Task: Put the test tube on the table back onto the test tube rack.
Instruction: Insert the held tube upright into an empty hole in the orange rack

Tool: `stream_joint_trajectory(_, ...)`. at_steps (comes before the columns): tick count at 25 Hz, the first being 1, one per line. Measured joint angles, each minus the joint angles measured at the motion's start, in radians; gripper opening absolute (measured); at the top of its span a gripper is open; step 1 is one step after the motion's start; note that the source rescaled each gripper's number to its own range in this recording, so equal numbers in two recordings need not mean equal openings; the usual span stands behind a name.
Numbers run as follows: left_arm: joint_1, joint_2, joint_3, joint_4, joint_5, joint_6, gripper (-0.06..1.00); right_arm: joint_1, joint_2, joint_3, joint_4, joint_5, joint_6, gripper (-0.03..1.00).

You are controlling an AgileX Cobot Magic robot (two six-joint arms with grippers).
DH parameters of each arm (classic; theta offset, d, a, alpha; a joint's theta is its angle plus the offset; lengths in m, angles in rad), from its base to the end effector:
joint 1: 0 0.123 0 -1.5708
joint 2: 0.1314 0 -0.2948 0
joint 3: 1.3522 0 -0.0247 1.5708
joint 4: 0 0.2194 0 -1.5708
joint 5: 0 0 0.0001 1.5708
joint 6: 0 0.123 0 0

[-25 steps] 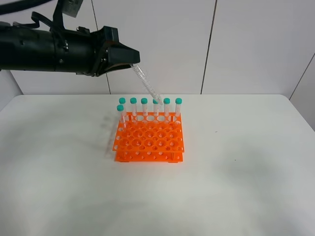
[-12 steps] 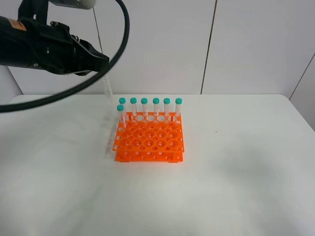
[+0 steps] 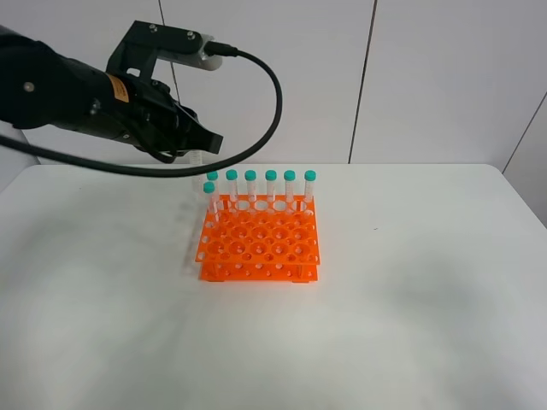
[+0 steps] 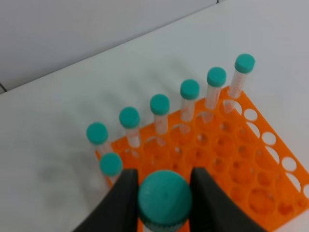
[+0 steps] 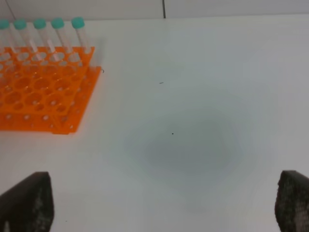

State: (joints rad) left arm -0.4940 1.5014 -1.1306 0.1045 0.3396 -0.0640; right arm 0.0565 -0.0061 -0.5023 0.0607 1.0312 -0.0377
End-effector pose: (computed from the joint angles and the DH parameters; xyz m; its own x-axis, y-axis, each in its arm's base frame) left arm 0.2976 -0.1554 0.3079 -0.4968 0.3068 -0.8118 0.4664 0.8832 0.0483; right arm -0.0137 0.0056 0.2515 -0.4199 -0.0302 -0.9071 -0.1062 0.9942 0.0160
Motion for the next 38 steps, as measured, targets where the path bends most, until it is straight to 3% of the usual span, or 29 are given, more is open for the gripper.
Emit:
stream_joint_trajectory(7,0.0,0.157,-0.11,0.0,-0.015,-0.029,0.0,0.0,0.0,0.0,0.001,0.0,0.0,1.0)
stream_joint_trajectory(16,0.0,0.257,-0.112,-0.002,-0.22,-0.052,0.0,0.0,0.0,0.0,0.001,0.0,0.0,1.0)
stream_joint_trajectory(25,0.013,0.357,-0.113,-0.003,-0.25,0.012,0.0,0.0,0.0,0.0,0.001,0.0,0.0,1.0)
stream_joint_trajectory(30,0.055,0.36,-0.113,-0.003,-0.273,0.013,0.0,0.0,0.0,0.0,0.001,0.0,0.0,1.0)
stream_joint_trajectory(38,0.056,0.36,-0.113,-0.03,-0.308,0.012,0.0,0.0,0.0,0.0,0.002,0.0,0.0,1.0)
